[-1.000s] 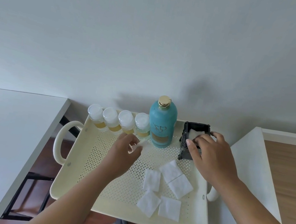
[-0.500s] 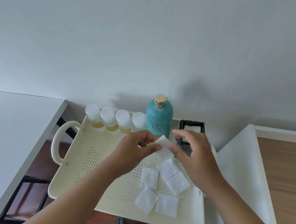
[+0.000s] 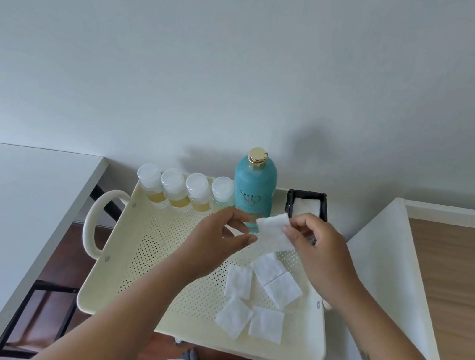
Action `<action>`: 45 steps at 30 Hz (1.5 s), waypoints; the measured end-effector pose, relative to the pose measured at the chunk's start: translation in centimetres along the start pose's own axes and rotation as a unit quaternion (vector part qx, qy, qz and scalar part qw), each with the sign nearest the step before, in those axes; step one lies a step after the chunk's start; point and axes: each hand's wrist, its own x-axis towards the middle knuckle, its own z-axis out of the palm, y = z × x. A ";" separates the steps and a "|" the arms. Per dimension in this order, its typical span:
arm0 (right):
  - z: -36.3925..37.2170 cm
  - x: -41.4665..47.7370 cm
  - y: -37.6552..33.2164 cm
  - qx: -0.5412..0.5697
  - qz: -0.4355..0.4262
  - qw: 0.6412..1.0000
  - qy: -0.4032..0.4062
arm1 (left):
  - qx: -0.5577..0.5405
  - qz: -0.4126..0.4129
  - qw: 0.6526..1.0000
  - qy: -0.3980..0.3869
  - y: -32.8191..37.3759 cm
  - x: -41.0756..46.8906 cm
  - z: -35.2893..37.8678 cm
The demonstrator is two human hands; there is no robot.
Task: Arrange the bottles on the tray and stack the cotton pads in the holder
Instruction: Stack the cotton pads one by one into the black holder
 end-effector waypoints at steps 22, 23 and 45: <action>-1.6 0.8 1.5 0.051 0.077 0.991 0.093 | 0.281 -0.050 0.956 -0.067 -8.0 0.4 4.6; -1.6 0.8 1.5 0.051 0.077 0.991 0.093 | 0.273 -0.054 0.958 -0.073 -8.1 0.5 4.7; -1.5 4.9 3.1 -0.081 0.098 0.983 0.130 | -0.034 -0.060 0.997 0.045 -2.9 -0.3 1.4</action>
